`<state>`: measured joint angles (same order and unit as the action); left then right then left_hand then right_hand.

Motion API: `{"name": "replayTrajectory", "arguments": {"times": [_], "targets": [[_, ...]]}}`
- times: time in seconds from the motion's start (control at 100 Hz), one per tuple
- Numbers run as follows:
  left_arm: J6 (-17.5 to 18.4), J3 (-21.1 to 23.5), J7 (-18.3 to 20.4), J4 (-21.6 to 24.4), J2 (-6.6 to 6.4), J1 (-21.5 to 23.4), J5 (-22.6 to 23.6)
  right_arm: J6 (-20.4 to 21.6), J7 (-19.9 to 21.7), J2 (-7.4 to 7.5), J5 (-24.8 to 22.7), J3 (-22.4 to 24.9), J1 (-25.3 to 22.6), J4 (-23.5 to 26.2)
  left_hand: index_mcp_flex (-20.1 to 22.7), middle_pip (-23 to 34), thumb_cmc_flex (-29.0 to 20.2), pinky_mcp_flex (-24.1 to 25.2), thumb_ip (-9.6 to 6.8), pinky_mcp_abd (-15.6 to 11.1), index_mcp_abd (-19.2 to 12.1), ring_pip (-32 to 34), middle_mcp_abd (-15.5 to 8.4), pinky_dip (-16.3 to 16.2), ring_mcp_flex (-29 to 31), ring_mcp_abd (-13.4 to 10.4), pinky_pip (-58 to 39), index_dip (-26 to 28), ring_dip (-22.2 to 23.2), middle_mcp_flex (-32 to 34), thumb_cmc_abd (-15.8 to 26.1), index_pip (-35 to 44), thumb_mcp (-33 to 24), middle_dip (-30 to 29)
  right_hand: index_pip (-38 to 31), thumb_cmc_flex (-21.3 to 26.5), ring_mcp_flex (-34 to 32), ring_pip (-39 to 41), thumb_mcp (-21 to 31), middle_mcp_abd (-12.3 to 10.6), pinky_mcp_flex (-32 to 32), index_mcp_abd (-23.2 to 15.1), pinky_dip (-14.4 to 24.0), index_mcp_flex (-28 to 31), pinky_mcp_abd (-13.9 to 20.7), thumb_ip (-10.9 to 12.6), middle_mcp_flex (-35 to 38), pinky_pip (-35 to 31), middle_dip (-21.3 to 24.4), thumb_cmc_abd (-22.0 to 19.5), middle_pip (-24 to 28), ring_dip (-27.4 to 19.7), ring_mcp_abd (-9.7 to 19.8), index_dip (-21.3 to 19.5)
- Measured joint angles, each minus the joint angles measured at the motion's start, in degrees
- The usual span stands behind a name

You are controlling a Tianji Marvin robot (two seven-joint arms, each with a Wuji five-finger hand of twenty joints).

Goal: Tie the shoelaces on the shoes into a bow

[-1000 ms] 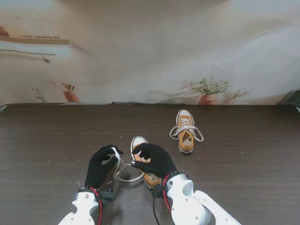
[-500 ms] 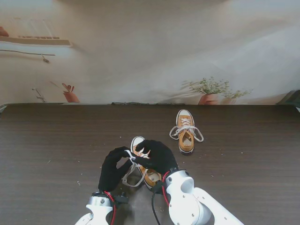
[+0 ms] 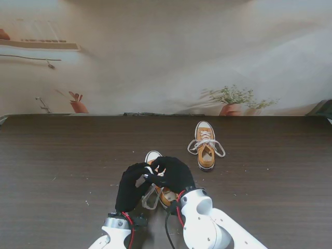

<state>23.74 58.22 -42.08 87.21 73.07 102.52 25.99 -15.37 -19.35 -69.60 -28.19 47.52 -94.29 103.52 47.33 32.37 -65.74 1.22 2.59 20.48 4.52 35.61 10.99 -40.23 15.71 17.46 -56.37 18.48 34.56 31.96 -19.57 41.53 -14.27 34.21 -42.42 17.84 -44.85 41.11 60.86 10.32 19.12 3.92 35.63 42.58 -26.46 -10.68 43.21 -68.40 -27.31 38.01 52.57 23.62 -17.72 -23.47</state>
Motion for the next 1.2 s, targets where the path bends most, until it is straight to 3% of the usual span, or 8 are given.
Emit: {"name": "replayTrajectory", "arguments": {"times": [0.13,0.18,0.24,0.31,0.52,0.92,1.08,1.2], "targets": [[0.2,-0.2,-0.1,-0.3,0.14,-0.2,0.0,-0.9,-0.2,-0.09,-0.6,-0.4,0.5,-0.4,0.0,0.0,0.0,0.0,0.00,0.0,0.0,0.5,0.0,0.4,0.0,0.0,-0.5,-0.5,0.0,0.0,0.0,0.4,0.0,0.1,-0.6,0.2,-1.5,0.0,1.3,0.0,1.0,0.2,-0.2,1.6,0.0,0.0,1.4,-0.3,-0.6,1.2,0.0,0.0,-0.1,-2.4],[0.3,-0.3,-0.1,-0.4,0.18,-0.2,-0.1,-1.1,-0.3,-0.17,-0.6,-0.5,0.7,-0.7,0.1,0.0,0.0,0.0,0.00,0.0,0.0,0.6,0.0,0.4,0.0,0.0,-0.6,-0.5,0.0,0.0,0.0,0.4,0.0,0.1,-2.3,2.7,-2.1,0.0,2.5,0.0,1.3,0.1,-0.4,2.1,0.0,0.0,1.8,-0.7,-0.6,1.2,0.0,0.0,-0.1,-2.4],[0.4,-0.3,-0.1,-0.5,0.21,-0.2,-0.1,-1.4,-0.5,-0.32,-0.6,-0.5,0.8,-0.9,0.1,0.0,0.1,0.0,0.02,0.0,0.0,0.6,0.0,0.5,0.0,0.0,-0.6,-0.5,0.0,0.0,0.0,0.3,0.0,0.2,-5.9,4.8,-2.2,0.0,3.1,0.0,1.6,-0.3,-0.5,2.0,-0.1,-3.2,2.4,-0.8,-0.7,1.3,0.0,0.0,-0.1,-0.8],[0.5,-0.3,0.0,-0.6,0.22,-0.2,-0.1,-1.6,-0.6,-0.44,-0.5,-0.5,0.8,-1.0,0.2,0.0,0.6,0.0,0.04,0.0,-0.4,0.6,0.0,0.7,0.0,0.0,-0.6,-0.5,0.0,0.0,-0.1,0.3,0.0,0.6,-9.9,7.6,-2.7,0.0,5.5,0.0,1.7,-0.5,-0.5,1.9,-0.1,-5.2,3.6,-0.8,-0.7,1.4,0.3,0.0,-0.1,1.4],[0.5,-0.3,0.0,-0.6,0.22,-0.1,0.1,-1.7,-1.3,-0.63,-0.4,-0.5,0.6,-0.9,0.7,0.0,0.6,0.0,0.08,0.1,-1.6,0.6,0.0,1.1,0.0,0.0,-1.1,-0.6,0.0,0.0,-1.3,0.0,0.0,0.6,-13.7,12.2,-2.8,0.0,5.8,0.0,1.8,-0.5,-0.5,2.1,-0.1,-7.6,6.9,-1.2,-0.6,2.6,0.6,0.0,0.1,2.2],[0.4,0.8,0.4,0.3,0.20,0.9,0.5,0.0,-3.8,-0.99,-0.5,0.0,-0.7,-0.6,1.0,0.0,1.3,0.0,1.84,0.1,-4.8,0.6,0.0,1.7,0.0,0.2,-1.1,-1.0,0.0,0.0,-1.5,0.1,0.2,0.6,-12.7,12.8,-4.4,0.8,5.8,-0.1,2.4,0.3,-0.5,5.0,-0.1,-8.2,11.8,-1.6,-0.6,0.3,0.6,0.0,0.2,2.3],[0.5,1.2,0.4,0.7,0.17,1.2,0.6,1.3,-4.6,-1.23,-0.4,-0.1,-0.6,-1.1,1.0,0.0,1.3,0.0,1.89,0.1,-4.9,0.6,0.0,1.8,0.0,0.3,-1.2,-1.0,0.0,0.0,-1.5,0.1,0.2,0.6,-12.7,13.4,-5.1,1.5,5.8,-0.1,2.2,2.1,-0.5,5.5,-0.1,-8.2,11.9,-1.9,-0.8,-1.4,1.5,0.0,0.9,-3.9],[0.5,1.4,0.4,0.8,0.14,1.4,0.6,1.4,-3.1,-1.10,-0.4,0.1,-0.4,-0.9,1.8,0.0,1.3,0.0,1.89,0.1,-4.9,0.6,0.0,1.9,0.0,0.3,-1.2,-1.0,0.0,0.0,-2.1,0.0,0.2,0.6,-12.7,14.0,-5.1,1.5,5.9,-0.1,1.9,3.1,-0.5,5.5,-0.1,-8.2,11.9,-1.9,-1.3,-1.3,2.1,0.0,1.4,-4.7]]}}
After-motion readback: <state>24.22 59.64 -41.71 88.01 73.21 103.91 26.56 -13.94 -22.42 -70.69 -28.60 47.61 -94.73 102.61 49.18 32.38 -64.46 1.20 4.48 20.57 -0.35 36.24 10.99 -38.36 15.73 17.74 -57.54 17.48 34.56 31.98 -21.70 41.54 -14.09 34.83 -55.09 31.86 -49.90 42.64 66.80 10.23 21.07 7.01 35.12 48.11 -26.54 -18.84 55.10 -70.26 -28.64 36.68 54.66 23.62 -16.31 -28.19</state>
